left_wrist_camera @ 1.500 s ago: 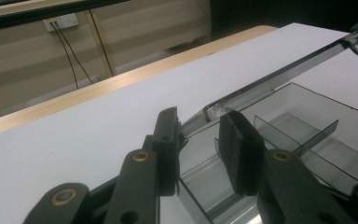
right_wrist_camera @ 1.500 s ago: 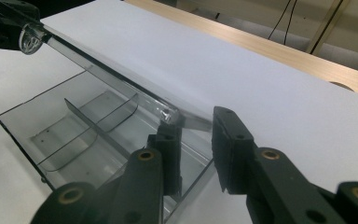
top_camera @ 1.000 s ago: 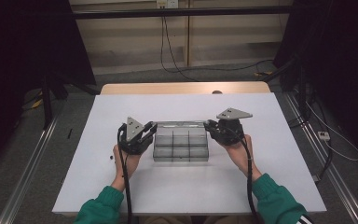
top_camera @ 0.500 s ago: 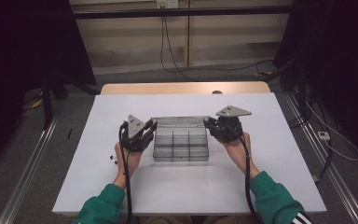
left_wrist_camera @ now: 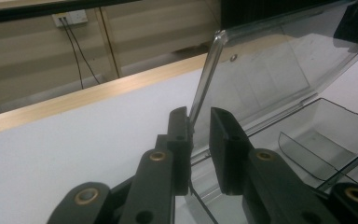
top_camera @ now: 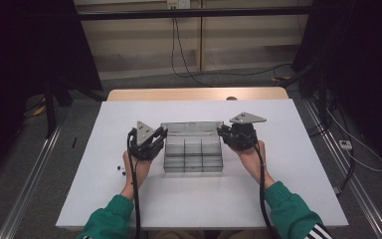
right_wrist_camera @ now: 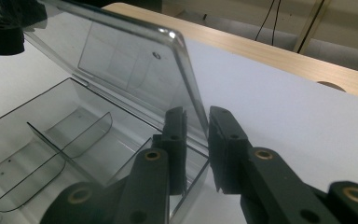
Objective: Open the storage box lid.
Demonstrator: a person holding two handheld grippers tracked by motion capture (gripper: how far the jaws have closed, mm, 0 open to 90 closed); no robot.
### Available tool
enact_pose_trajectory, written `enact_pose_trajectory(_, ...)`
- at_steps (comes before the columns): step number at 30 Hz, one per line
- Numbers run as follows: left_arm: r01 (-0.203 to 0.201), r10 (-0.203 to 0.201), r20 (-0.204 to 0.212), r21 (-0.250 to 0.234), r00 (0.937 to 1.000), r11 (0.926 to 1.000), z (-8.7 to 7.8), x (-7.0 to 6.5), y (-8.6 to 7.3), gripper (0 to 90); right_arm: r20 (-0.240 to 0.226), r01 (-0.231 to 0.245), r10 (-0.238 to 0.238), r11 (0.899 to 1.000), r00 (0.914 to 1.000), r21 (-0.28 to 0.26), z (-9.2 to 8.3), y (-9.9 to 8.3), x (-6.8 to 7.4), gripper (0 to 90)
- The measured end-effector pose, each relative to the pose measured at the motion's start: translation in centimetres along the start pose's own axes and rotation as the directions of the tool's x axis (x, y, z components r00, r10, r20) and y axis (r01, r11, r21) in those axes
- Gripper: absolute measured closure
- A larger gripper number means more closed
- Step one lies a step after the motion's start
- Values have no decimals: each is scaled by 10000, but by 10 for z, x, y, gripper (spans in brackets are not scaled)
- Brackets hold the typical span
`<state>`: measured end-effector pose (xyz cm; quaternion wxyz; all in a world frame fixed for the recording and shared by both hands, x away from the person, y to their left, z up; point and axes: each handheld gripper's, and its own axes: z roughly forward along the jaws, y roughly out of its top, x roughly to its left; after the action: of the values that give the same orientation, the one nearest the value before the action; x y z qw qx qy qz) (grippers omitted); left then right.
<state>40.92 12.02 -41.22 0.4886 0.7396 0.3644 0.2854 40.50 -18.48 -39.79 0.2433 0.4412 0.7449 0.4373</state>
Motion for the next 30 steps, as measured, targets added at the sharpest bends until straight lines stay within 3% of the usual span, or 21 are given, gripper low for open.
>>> enact_pose_trajectory(2, 142, -142, 31, -9, 9999, 9999, 2, 0, -1, 783, -3, 8, -8, 10000, 10000, -1, 2, -1, -1, 775)
enact_pose_trajectory(30, -37, 44, -88, 768, 10000, 9970, 25, 6, -13, 787, 241, -289, 280, 9989, 9993, 361, 24, -13, -9, 827)
